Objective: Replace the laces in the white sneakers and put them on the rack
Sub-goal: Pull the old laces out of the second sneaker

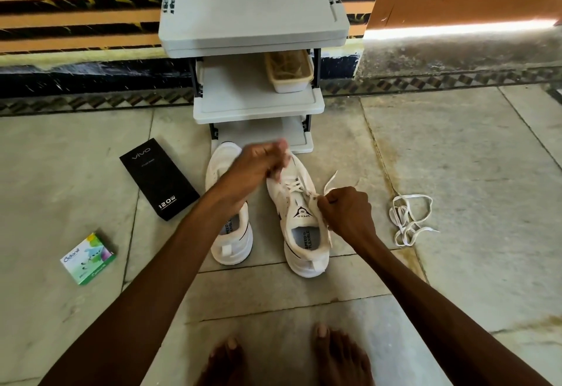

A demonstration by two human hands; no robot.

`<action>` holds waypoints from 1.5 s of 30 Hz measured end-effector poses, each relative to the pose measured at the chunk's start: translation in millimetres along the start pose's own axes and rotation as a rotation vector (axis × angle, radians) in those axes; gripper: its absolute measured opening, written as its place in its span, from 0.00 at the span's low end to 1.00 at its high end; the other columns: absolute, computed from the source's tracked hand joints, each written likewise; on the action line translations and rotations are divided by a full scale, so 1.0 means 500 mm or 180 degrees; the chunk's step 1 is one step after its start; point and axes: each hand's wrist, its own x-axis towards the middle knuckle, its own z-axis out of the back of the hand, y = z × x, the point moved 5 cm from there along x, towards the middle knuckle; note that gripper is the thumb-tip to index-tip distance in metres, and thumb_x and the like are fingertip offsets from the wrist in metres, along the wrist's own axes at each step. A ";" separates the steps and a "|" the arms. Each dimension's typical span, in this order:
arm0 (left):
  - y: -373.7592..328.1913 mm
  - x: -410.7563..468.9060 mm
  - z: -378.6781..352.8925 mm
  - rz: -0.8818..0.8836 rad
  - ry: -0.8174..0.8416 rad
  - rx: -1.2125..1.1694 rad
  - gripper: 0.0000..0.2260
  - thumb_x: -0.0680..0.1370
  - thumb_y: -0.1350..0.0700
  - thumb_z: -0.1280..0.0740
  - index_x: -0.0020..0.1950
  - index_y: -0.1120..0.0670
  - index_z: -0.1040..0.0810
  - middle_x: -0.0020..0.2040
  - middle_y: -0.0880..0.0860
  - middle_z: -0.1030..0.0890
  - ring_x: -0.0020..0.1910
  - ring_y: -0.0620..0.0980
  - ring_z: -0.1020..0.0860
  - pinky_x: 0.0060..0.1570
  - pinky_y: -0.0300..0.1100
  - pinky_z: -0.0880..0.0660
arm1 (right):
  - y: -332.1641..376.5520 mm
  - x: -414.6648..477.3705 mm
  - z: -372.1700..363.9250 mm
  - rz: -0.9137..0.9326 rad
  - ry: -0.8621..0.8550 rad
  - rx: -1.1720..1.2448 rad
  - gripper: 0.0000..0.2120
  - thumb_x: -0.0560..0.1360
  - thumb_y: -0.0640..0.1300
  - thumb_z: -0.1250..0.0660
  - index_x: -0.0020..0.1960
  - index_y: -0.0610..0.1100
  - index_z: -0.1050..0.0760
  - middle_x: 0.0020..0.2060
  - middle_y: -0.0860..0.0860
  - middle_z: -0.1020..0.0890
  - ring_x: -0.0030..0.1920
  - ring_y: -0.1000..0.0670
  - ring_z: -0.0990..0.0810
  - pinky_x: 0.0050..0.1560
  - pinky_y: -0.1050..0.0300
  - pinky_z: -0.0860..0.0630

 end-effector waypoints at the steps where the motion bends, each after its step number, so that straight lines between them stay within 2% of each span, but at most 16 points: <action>1: -0.017 0.003 0.003 -0.0213 -0.0199 -0.0661 0.08 0.80 0.55 0.37 0.42 0.55 0.24 0.34 0.47 0.21 0.37 0.45 0.24 0.45 0.38 0.25 | 0.000 -0.001 0.002 -0.0008 -0.0014 -0.0011 0.19 0.77 0.48 0.34 0.34 0.35 0.22 0.29 0.40 0.20 0.33 0.43 0.21 0.36 0.53 0.26; 4: -0.006 0.010 0.023 -0.0187 -0.0360 -0.2410 0.07 0.80 0.54 0.39 0.46 0.56 0.25 0.46 0.52 0.18 0.52 0.49 0.19 0.60 0.42 0.25 | -0.004 -0.001 0.004 -0.0044 -0.0043 0.0006 0.18 0.77 0.48 0.34 0.36 0.35 0.21 0.29 0.40 0.19 0.33 0.43 0.21 0.36 0.53 0.26; 6: 0.022 0.008 0.025 -0.0035 -0.0386 -0.2354 0.08 0.83 0.56 0.42 0.52 0.56 0.24 0.46 0.51 0.19 0.48 0.48 0.18 0.58 0.44 0.24 | -0.003 -0.002 0.002 -0.0075 0.0011 0.0067 0.19 0.77 0.48 0.34 0.35 0.35 0.21 0.29 0.40 0.19 0.33 0.44 0.20 0.36 0.52 0.26; 8: 0.042 0.010 0.022 0.0013 -0.0540 -0.0573 0.08 0.82 0.54 0.38 0.58 0.52 0.22 0.45 0.48 0.21 0.42 0.45 0.21 0.50 0.41 0.25 | 0.001 -0.003 -0.001 -0.0082 0.0037 0.0075 0.19 0.77 0.48 0.34 0.34 0.35 0.22 0.28 0.41 0.20 0.31 0.45 0.21 0.34 0.54 0.28; 11: 0.062 0.022 -0.005 0.0010 -0.0266 0.2283 0.16 0.77 0.46 0.31 0.62 0.52 0.21 0.59 0.48 0.22 0.53 0.49 0.22 0.52 0.41 0.28 | 0.007 -0.005 -0.003 -0.0104 0.0030 0.0018 0.19 0.77 0.48 0.35 0.33 0.35 0.24 0.27 0.41 0.21 0.28 0.46 0.25 0.31 0.56 0.32; 13: 0.080 0.023 -0.031 0.0143 0.0073 0.3404 0.19 0.77 0.45 0.32 0.65 0.53 0.22 0.62 0.55 0.25 0.58 0.55 0.24 0.55 0.42 0.28 | 0.010 -0.007 -0.004 -0.0081 0.0041 -0.0075 0.19 0.77 0.48 0.36 0.33 0.35 0.24 0.27 0.42 0.21 0.29 0.45 0.25 0.32 0.55 0.32; 16: 0.091 0.028 -0.068 0.0029 0.0190 0.4172 0.16 0.79 0.47 0.34 0.62 0.53 0.19 0.59 0.56 0.23 0.57 0.56 0.23 0.54 0.45 0.27 | 0.012 -0.008 -0.005 -0.0059 0.0037 -0.0168 0.19 0.78 0.49 0.36 0.35 0.37 0.22 0.29 0.44 0.20 0.30 0.47 0.25 0.33 0.56 0.33; 18: 0.073 0.033 -0.081 -0.0166 0.0001 0.3734 0.09 0.78 0.51 0.32 0.52 0.54 0.15 0.50 0.53 0.22 0.50 0.52 0.23 0.47 0.41 0.29 | 0.012 -0.008 -0.006 -0.0043 -0.0019 -0.0213 0.19 0.78 0.50 0.36 0.35 0.38 0.23 0.28 0.44 0.21 0.29 0.47 0.25 0.32 0.55 0.32; 21: 0.051 0.033 -0.049 0.0002 -0.0487 0.1488 0.10 0.78 0.63 0.33 0.39 0.53 0.19 0.44 0.48 0.23 0.45 0.43 0.23 0.45 0.34 0.30 | 0.008 -0.006 -0.010 -0.0039 -0.0057 -0.0186 0.18 0.78 0.49 0.36 0.36 0.37 0.22 0.28 0.44 0.20 0.30 0.46 0.23 0.34 0.51 0.26; 25: 0.043 0.009 0.009 -0.0044 -0.0817 -0.0884 0.11 0.81 0.63 0.39 0.41 0.54 0.24 0.40 0.50 0.21 0.43 0.45 0.22 0.51 0.37 0.26 | 0.001 -0.005 -0.013 -0.0091 -0.0074 -0.0132 0.17 0.78 0.48 0.36 0.39 0.38 0.20 0.30 0.43 0.19 0.32 0.45 0.21 0.35 0.52 0.25; 27: 0.042 -0.003 0.037 -0.0044 -0.1124 -0.1515 0.12 0.82 0.62 0.41 0.40 0.54 0.26 0.39 0.49 0.22 0.42 0.47 0.23 0.52 0.43 0.25 | 0.000 -0.004 -0.013 -0.0124 -0.0035 -0.0127 0.17 0.78 0.49 0.36 0.39 0.38 0.20 0.31 0.44 0.19 0.33 0.45 0.21 0.34 0.54 0.27; 31: 0.019 -0.017 0.071 0.0076 -0.1394 0.0291 0.10 0.82 0.54 0.38 0.43 0.50 0.21 0.40 0.47 0.21 0.40 0.45 0.24 0.46 0.40 0.29 | 0.001 -0.007 -0.010 -0.0171 -0.0040 -0.0044 0.15 0.78 0.49 0.35 0.41 0.38 0.20 0.33 0.44 0.17 0.35 0.45 0.19 0.33 0.56 0.30; 34: 0.036 -0.018 0.070 0.0667 -0.1138 0.2383 0.16 0.79 0.46 0.35 0.62 0.53 0.22 0.61 0.55 0.25 0.61 0.54 0.26 0.57 0.44 0.30 | 0.020 -0.005 -0.005 0.0045 -0.0052 -0.0192 0.08 0.78 0.47 0.36 0.52 0.46 0.20 0.44 0.48 0.17 0.42 0.46 0.19 0.36 0.57 0.29; 37: 0.029 -0.042 0.028 0.0256 -0.1282 0.3605 0.23 0.78 0.43 0.34 0.68 0.54 0.29 0.71 0.56 0.35 0.70 0.57 0.36 0.66 0.51 0.35 | 0.049 0.005 -0.015 0.0536 0.0323 -0.0310 0.13 0.76 0.42 0.35 0.60 0.50 0.24 0.52 0.49 0.20 0.48 0.47 0.20 0.43 0.55 0.24; 40: 0.047 -0.060 -0.031 -0.0088 -0.1186 0.4061 0.24 0.76 0.42 0.34 0.65 0.54 0.32 0.65 0.55 0.29 0.62 0.55 0.30 0.56 0.48 0.30 | 0.073 0.014 -0.028 0.0913 0.0598 -0.0710 0.18 0.74 0.42 0.32 0.63 0.51 0.27 0.55 0.50 0.20 0.48 0.46 0.19 0.44 0.54 0.24; 45: 0.089 -0.051 -0.058 0.0207 -0.0976 0.3632 0.24 0.78 0.47 0.34 0.66 0.57 0.39 0.56 0.57 0.20 0.54 0.57 0.21 0.43 0.46 0.29 | 0.086 0.019 -0.043 0.1304 0.0924 -0.1383 0.27 0.72 0.42 0.30 0.68 0.52 0.34 0.55 0.48 0.25 0.46 0.41 0.19 0.44 0.46 0.20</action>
